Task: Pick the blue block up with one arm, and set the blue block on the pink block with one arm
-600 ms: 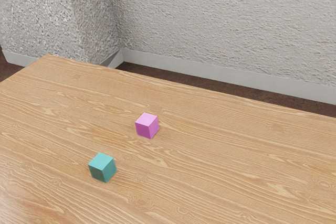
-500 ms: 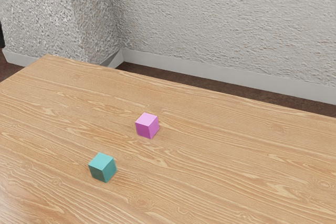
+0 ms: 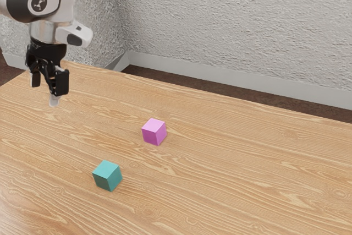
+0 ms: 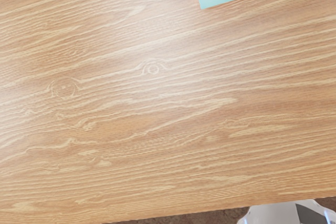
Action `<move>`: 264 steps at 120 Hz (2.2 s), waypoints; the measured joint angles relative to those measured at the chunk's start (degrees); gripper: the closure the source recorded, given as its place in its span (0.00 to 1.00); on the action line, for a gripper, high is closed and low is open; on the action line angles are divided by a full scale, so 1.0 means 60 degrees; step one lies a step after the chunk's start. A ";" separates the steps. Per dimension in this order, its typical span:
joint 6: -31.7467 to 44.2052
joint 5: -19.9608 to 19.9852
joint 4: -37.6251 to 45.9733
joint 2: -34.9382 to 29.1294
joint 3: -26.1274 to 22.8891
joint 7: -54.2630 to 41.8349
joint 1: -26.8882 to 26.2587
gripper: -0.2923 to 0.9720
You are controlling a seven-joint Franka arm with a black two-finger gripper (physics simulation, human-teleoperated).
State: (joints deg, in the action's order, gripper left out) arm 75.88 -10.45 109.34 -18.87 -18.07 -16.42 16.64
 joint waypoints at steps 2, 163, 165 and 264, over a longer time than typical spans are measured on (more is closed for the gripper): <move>0.0074 0.0004 0.0081 0.0005 0.0002 0.0004 0.0005 0.23; 0.6994 0.0324 0.3014 0.4304 -0.0327 0.2175 0.0517 0.23; 0.7032 0.0325 0.3012 0.4358 -0.0331 0.2195 0.0524 0.23; 0.8041 0.0296 0.3089 0.5136 -0.0390 0.2856 0.0574 0.46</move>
State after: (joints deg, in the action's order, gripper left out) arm 124.12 -8.68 127.88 11.94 -20.41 0.72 20.08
